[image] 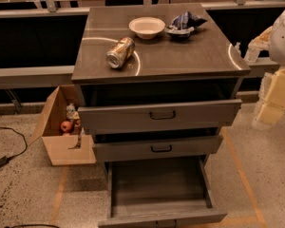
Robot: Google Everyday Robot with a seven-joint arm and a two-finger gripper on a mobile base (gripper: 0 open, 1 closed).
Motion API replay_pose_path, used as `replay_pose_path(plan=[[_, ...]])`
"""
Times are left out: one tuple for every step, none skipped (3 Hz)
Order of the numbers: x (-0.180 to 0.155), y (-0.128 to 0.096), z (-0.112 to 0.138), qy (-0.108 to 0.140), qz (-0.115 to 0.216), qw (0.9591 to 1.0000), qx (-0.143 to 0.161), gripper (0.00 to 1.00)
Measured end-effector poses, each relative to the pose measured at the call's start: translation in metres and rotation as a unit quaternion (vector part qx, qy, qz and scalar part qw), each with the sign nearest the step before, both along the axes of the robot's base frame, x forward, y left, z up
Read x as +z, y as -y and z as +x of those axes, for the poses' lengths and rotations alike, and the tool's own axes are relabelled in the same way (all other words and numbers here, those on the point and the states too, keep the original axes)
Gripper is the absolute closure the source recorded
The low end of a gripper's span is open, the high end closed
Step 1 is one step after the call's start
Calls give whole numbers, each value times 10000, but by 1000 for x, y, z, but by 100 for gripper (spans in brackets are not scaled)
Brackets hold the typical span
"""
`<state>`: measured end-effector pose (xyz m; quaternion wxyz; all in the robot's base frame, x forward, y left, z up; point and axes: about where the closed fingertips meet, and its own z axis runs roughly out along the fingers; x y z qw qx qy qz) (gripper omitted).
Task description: Place blue chip bag into bottom drawer
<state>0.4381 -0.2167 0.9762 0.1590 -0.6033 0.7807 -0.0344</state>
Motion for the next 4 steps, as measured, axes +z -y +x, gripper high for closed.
replay_pose_path(plan=[[0,0,0,1,0,10000,0,0],[1,-1,3,16,162,9999,33,0],[1,3,39,290,700,9971,-18,0],[-1,6,115,817,1642,9830,-49,0]])
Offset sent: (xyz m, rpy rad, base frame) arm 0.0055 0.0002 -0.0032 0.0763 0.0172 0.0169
